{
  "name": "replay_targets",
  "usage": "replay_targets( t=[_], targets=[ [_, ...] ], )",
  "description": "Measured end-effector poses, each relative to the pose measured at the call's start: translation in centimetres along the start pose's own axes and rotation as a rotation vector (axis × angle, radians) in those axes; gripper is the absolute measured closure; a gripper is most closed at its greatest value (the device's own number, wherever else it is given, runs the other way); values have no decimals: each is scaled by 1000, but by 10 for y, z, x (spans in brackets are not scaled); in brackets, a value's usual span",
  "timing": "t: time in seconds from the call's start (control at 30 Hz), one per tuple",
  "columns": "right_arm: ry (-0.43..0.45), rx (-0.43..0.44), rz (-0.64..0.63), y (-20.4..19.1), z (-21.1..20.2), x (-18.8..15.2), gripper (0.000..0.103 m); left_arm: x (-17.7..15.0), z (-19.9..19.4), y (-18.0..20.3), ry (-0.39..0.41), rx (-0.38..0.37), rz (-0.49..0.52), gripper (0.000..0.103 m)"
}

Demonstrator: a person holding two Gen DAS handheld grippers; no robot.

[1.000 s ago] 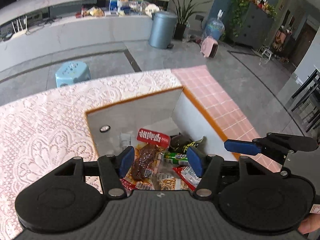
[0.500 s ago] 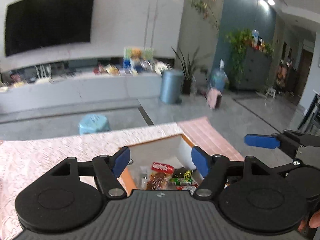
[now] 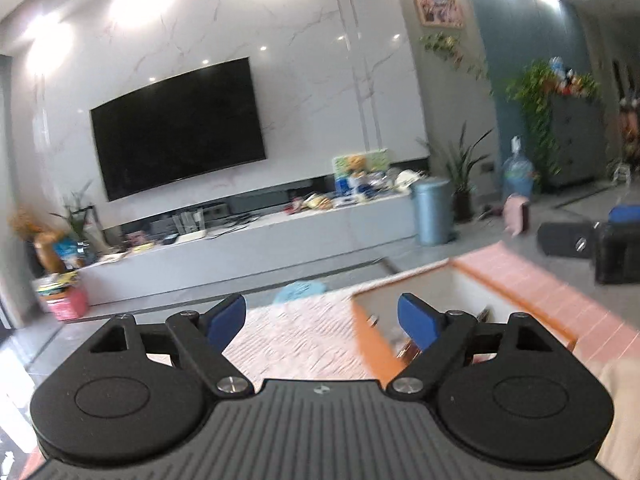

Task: Organize snacks

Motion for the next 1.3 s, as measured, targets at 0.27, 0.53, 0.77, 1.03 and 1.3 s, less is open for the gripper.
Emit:
replay_targets(
  t=[0.27, 0.53, 0.77, 1.03, 1.3],
  targets=[
    [-54, -88, -42, -10, -9, -66, 3, -47, -3, -6, -53, 70, -78, 3],
    [-85, -145, -153, -17, 5, -125, 3, -88, 9, -17, -177, 60, -117, 3],
    [-140, -170, -180, -8, 30, -144, 3, -102, 21, -16, -243, 64, -127, 3],
    [-121, -169, -142, -1, 36, -149, 3, -115, 31, -9, -293, 55, -113, 3],
    [-118, -157, -125, 0, 37, -151, 3, -117, 30, -7, -312, 45, -105, 3]
  ],
)
Point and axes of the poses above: each gripper's, at about its wrist camera, not at the fingertips, and z roughly the way its jaws point, y to its right, x to its top, the point moved 5 cm from there along z, roughly the way its jaws point, and after that the axes turned 6 degrees about -y, right-handed, at the moved point
